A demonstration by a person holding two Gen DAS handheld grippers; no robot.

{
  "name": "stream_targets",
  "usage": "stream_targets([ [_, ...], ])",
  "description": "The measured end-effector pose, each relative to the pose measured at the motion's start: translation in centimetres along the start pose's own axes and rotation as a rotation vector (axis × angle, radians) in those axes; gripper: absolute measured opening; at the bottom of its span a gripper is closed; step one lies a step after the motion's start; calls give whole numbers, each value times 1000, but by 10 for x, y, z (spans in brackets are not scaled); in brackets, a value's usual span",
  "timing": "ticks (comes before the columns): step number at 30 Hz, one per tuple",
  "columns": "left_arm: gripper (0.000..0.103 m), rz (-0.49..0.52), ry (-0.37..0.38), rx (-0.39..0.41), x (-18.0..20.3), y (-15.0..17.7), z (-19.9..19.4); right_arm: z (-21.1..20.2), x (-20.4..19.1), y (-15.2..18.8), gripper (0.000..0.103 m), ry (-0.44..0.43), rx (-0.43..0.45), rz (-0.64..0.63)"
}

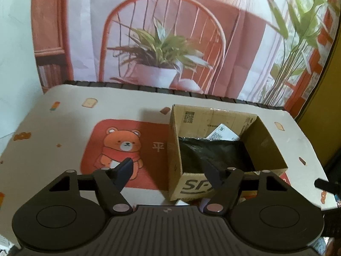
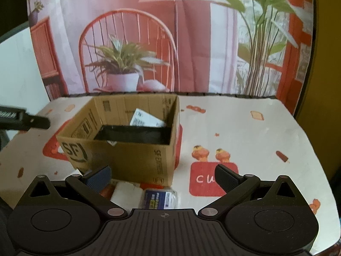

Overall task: Organize rigid objects
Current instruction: 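Clamp the cardboard box wall with the left tool while the right tool approaches the items, then grasp the clear plastic case with blue label using the right tool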

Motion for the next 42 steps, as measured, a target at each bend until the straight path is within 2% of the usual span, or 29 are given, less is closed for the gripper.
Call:
stream_targets([
  [5,62,-33,26,-27,3,-6,30,14,2,11,103,2,-33,-14],
  [15,27,-54,31,-79,2,-8,67,28,19,28,102,6,-87,-21],
  [18,22,-62,45,-91,1,-5,71,34,20,35,100,7,-111,-39],
  [21,19,-62,59,-106,4,-1,74,40,18,41,94,11,-138,-61],
  [23,18,-59,62,-111,5,1,76,44,16,44,85,11,-155,-70],
  [25,17,-62,60,-113,5,3,77,47,13,46,82,3,-169,-76],
  [32,16,-63,57,-119,4,4,79,52,3,50,78,-6,-196,-115],
  [42,16,-67,61,-135,5,5,84,53,5,52,78,1,-206,-103],
])
Point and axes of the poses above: each gripper's, at about its wrist camera, not at the fingertips, and z roughly the way its jaws point, x to its right, y to its underside, the point moved 8 cm from there along z, roughly the way its jaws point, and after that the axes turned 9 degrees about z, right-handed, at the moved point
